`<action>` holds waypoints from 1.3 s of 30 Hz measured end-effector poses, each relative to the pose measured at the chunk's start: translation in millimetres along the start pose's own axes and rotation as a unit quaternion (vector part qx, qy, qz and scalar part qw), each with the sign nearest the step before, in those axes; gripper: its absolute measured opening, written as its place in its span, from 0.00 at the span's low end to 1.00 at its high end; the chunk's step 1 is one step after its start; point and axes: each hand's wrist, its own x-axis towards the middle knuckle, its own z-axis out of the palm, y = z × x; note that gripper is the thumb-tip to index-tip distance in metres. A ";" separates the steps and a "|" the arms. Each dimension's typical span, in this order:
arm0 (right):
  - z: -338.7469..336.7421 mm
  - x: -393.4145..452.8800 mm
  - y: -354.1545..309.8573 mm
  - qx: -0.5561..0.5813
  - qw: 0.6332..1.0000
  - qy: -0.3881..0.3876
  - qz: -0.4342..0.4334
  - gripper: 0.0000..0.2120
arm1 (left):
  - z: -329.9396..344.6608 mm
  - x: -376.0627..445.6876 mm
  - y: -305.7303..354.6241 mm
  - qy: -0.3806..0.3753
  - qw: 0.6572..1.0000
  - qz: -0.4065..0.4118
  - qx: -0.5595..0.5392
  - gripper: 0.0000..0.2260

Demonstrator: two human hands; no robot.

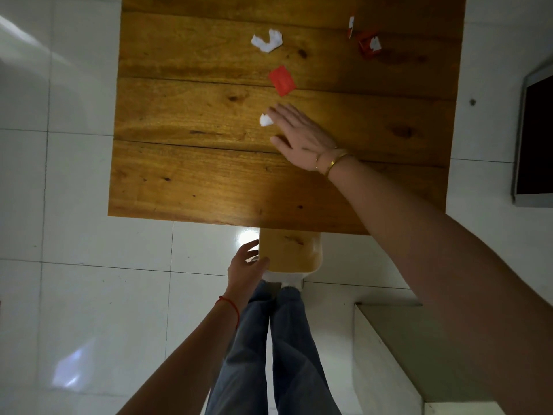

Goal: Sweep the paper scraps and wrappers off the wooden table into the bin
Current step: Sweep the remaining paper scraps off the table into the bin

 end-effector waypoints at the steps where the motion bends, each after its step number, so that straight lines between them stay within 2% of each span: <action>1: 4.2 -3.4 -2.6 -0.013 1.000 -0.004 -0.007 0.29 | -1.4 -0.2 -0.1 0.001 1.000 0.000 -0.001 0.19; 12: 66.7 -132.6 -45.3 -0.048 0.988 -0.072 -0.128 0.25 | -15.1 -11.6 -6.2 0.011 1.000 -0.002 0.017 0.22; 17: 99.3 -195.4 -75.1 0.003 0.988 -0.114 -0.100 0.27 | -23.0 -30.8 -11.7 0.006 1.000 0.000 0.023 0.22; 20: 105.5 -220.1 -90.5 0.036 0.995 -0.075 -0.052 0.25 | -29.9 -46.4 -14.6 0.001 0.999 0.006 0.040 0.22; 25: 83.2 -246.0 -116.8 0.082 0.995 0.035 0.050 0.21 | -47.4 -86.3 -7.1 -0.007 0.996 0.033 0.080 0.22; 32: 21.6 -305.7 -161.7 0.159 0.963 0.162 0.146 0.20 | -76.6 -159.8 34.0 -0.021 0.982 0.099 0.161 0.22; 39: -21.4 -360.9 -192.1 0.159 0.927 0.262 0.217 0.17 | -83.3 -217.6 71.4 -0.036 0.967 0.161 0.195 0.23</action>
